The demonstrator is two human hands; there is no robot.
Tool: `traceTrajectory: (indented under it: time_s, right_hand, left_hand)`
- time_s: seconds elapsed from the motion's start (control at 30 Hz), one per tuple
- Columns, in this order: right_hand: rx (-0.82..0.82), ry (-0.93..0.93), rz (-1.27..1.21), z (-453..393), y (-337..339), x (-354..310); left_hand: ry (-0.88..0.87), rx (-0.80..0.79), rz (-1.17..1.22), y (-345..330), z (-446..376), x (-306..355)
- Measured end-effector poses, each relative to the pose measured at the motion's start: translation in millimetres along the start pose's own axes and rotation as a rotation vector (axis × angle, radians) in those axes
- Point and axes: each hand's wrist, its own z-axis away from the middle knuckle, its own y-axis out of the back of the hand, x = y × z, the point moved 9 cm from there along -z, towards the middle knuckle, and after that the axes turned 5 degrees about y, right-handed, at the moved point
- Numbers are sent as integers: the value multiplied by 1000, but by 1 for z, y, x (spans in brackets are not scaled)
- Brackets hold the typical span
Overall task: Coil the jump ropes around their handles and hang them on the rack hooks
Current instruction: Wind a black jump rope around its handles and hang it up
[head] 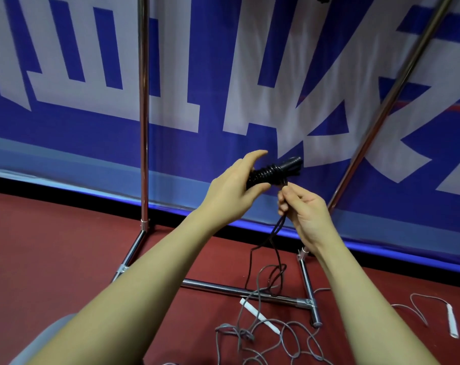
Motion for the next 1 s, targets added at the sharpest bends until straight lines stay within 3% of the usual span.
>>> traceTrajectory:
  time_s: [0.17,0.23,0.33,0.47,0.53,0.63,0.73,0.9,1.0]
  right_hand:
    - [76,-18,-20,3,9,0]
    - [119,-24,-17,5,11,0]
    - [178,-33,-70,9,11,-1]
    - [185,-30,-102,10,13,-6]
    - [171,-8,-62,9,14,-10]
    - [165,15,-63,9,17,-15]
    - [102,33,-123,7,13,-19]
    - [1,-32,-181,8,5,-14]
    - [1,-78,-163,8,7,-12]
  left_hand:
    - [55,-99,272,-16,0,-8]
    - [35,-71,131,-17,0,-8]
    - [-11,0,-292,-22,3,-2]
    - [-247,128,-477,-22,8,17]
    - [-214,141,-404,-21,6,13]
    - [24,-107,34,-32,2,-7]
    - [142,-187,370,-30,0,-11]
    - [167,-224,348,-28,4,-9]
    - [66,-116,264,-18,1,-4]
